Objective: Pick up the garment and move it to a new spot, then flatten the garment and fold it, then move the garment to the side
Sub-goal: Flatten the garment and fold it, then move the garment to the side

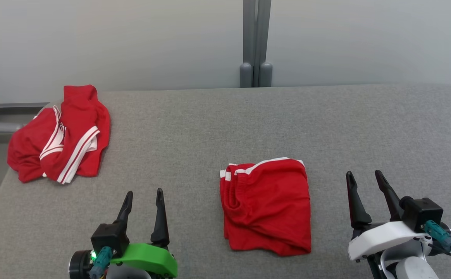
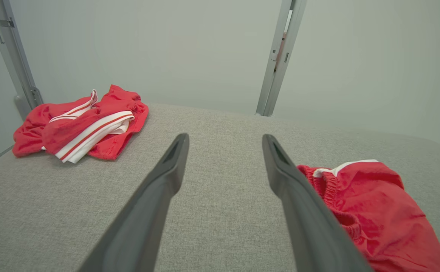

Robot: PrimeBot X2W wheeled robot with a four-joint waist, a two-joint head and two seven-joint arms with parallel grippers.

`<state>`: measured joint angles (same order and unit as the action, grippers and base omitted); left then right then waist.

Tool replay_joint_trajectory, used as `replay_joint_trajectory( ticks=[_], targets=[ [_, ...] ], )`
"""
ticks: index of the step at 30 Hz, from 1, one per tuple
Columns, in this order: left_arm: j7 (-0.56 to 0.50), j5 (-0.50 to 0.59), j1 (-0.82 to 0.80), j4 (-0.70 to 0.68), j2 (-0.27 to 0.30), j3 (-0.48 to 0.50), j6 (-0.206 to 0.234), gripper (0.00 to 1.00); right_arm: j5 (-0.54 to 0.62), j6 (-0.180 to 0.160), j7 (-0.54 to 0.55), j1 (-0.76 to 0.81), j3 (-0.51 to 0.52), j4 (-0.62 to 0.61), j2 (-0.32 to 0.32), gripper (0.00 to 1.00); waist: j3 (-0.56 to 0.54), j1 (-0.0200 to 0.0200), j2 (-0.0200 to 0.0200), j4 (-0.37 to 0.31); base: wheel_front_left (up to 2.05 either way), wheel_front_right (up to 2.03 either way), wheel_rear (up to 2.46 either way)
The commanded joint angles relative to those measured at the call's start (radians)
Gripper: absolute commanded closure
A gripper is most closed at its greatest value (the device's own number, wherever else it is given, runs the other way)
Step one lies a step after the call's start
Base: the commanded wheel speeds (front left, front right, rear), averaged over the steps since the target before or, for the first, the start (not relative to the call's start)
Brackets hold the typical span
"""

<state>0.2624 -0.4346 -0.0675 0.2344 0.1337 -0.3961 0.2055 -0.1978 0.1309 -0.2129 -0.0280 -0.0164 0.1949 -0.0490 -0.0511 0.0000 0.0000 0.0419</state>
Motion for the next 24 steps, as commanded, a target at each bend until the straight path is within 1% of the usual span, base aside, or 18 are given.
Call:
replay_joint_trajectory(
  ticks=[1,10,14,18,20,24],
  targets=[
    [0.003,0.003,0.016,0.001,0.003,0.003,0.001,0.00,0.004,0.000,-0.004,0.006,0.003,-0.006,-0.003,0.00,0.002,0.0000,0.0000,0.002,0.00,0.00,0.00],
    [0.003,0.004,0.007,0.005,0.008,-0.002,0.002,0.00,-0.001,0.000,0.009,0.005,0.010,-0.003,-0.003,0.00,0.009,0.0000,0.0000,0.006,0.00,0.00,0.00],
    [-0.001,0.004,0.001,0.006,0.008,-0.007,0.004,0.00,0.015,0.000,0.023,0.002,0.015,0.003,-0.003,0.00,0.012,0.0000,0.0000,0.014,0.00,0.00,0.00],
    [-0.004,0.005,-0.009,0.004,0.008,-0.010,0.005,0.00,0.011,0.000,0.084,-0.020,0.023,0.017,-0.003,0.00,0.021,0.0000,0.0000,0.035,0.00,0.00,0.00],
    [-0.005,0.003,-0.012,0.003,0.010,-0.010,0.007,0.00,-0.010,0.000,0.134,-0.040,0.021,0.016,-0.003,0.00,0.025,0.0000,0.0000,0.046,0.00,0.00,0.00],
    [-0.006,0.001,-0.014,0.001,0.013,-0.008,0.010,0.00,-0.015,0.000,0.250,-0.093,0.027,0.016,-0.003,0.00,0.032,0.0000,0.0000,0.073,0.00,0.00,0.00]
  ],
)
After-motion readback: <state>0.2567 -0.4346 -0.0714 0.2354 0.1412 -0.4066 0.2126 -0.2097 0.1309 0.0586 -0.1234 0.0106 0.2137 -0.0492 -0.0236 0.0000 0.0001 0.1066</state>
